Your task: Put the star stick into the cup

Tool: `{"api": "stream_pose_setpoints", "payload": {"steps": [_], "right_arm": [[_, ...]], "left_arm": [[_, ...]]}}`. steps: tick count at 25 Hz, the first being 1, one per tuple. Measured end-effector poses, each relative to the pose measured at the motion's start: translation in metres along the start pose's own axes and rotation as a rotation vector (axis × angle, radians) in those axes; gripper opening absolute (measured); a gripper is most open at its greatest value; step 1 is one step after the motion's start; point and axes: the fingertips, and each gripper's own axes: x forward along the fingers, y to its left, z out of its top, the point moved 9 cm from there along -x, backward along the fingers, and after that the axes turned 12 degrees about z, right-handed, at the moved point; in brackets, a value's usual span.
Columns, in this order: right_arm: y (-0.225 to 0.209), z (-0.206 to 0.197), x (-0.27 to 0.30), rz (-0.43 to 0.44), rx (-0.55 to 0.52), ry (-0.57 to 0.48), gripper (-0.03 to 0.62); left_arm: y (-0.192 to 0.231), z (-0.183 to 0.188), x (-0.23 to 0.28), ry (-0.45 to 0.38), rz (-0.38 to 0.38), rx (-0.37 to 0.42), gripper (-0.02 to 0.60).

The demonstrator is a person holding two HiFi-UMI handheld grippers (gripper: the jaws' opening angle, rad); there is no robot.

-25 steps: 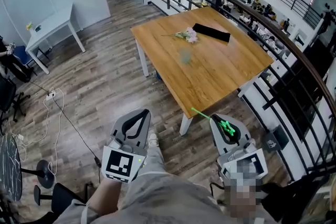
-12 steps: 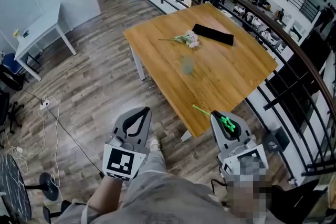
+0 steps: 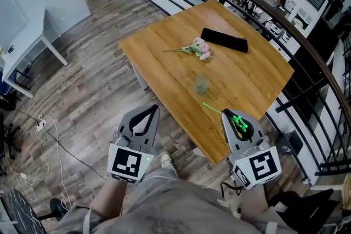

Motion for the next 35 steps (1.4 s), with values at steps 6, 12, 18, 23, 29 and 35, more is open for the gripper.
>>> {"api": "stream_pose_setpoints", "payload": {"steps": [6,12,18,23,29,35], "right_arm": [[-0.020,0.008,0.037,-0.054,0.015,0.006,0.040],[-0.032,0.007,0.044,-0.066,0.026,0.024,0.040],[-0.043,0.006,0.047,-0.035,0.015,0.021,0.040],[-0.054,0.008,0.046,-0.026,0.017,0.004,0.040],[-0.075,0.006,0.051,-0.015,0.022,0.005,0.040],[-0.108,-0.008,0.082,0.008,0.009,0.059,0.040]], "left_arm": [[0.028,-0.006,0.040,-0.003,-0.059,-0.001,0.017],[0.032,-0.005,0.053,0.003,-0.080,0.002,0.017],[0.028,-0.005,0.057,0.015,-0.057,-0.002,0.017],[0.027,0.001,0.063,0.018,-0.037,0.003,0.017],[0.020,0.003,0.082,0.018,-0.039,0.007,0.017],[0.021,0.005,0.121,0.014,-0.067,0.008,0.017]]}}
